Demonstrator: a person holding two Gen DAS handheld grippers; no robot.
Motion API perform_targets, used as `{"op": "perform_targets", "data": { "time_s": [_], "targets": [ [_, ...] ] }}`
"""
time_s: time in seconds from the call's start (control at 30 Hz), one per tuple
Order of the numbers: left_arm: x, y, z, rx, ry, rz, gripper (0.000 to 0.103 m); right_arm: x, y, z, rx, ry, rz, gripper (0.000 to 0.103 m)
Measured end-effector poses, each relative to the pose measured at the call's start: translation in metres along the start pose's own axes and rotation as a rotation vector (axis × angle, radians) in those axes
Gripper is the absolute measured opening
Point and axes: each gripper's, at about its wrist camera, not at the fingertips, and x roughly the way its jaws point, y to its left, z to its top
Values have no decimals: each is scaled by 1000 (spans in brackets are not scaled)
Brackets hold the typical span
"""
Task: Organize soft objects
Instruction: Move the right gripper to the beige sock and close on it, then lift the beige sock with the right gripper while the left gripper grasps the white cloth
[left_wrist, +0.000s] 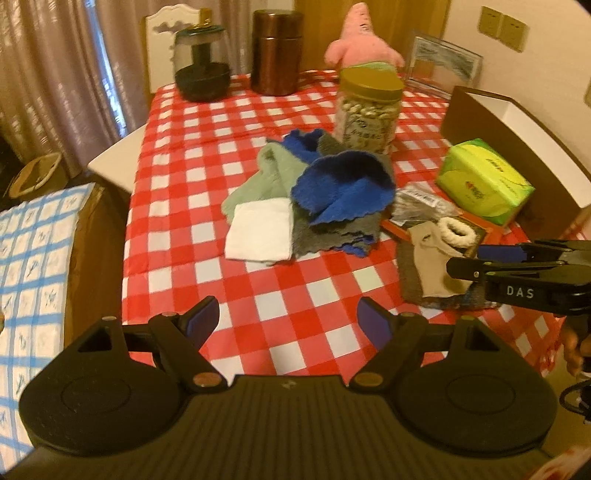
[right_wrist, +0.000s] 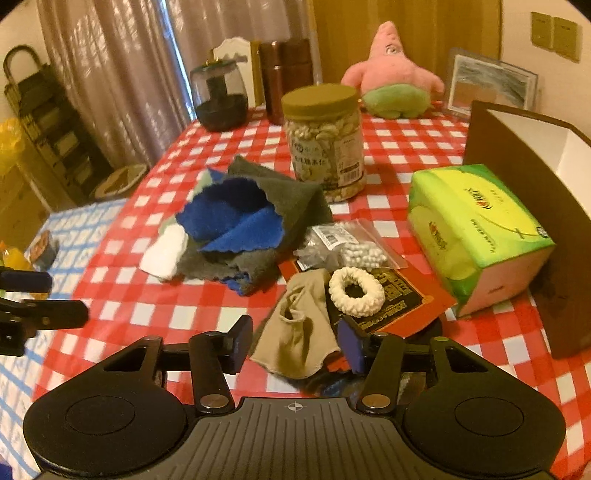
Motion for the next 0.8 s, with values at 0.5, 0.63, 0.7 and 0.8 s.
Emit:
{"op": "perform_targets", "data": {
  "time_s": [0.5,0.63,0.7,0.8],
  "targets": [
    [4,-4,-21,-52,12,90,77,30,-14,-3,-49,23,47,24],
    [9,-2,-22,-43,23,93,72,26,-14,-4,-55,-6,64,9],
    [12,-1,-20,-34,22,93,72,22,-12,-2,-47,-21,76,8],
    [19,3,-15,-12,19,91,72,14,-9,1,-25,-46,92,7]
  ]
}}
